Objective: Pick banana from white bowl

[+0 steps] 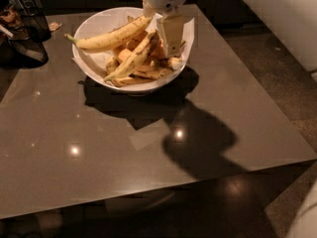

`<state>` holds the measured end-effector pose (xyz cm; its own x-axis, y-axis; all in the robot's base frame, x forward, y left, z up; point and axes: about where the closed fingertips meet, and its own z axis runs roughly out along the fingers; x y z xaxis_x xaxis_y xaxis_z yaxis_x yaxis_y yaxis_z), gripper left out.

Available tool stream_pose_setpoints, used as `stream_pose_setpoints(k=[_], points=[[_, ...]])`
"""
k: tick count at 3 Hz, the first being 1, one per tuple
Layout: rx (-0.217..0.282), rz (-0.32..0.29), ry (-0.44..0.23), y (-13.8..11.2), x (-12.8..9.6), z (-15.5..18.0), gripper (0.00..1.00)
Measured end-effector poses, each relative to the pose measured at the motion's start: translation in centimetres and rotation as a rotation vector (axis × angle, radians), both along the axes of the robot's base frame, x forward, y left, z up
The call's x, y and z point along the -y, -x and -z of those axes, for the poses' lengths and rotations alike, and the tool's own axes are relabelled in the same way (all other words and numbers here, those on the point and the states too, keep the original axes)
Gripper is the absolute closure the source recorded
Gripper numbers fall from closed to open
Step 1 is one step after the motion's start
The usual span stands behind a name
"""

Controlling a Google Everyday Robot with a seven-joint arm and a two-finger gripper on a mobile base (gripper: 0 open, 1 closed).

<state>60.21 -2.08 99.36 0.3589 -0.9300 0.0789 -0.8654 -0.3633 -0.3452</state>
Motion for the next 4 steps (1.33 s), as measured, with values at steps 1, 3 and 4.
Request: stream_pose_setpoints(k=[1,3,4], points=[[-0.002,-0.014,0.008,-0.1,-0.7,0.2,0.28],[-0.011,-0.043,0.043,0.1,-1.7,1.4,0.37],[-0.011,-0.058,0.078,0.2,-2.1,2.3,0.36]])
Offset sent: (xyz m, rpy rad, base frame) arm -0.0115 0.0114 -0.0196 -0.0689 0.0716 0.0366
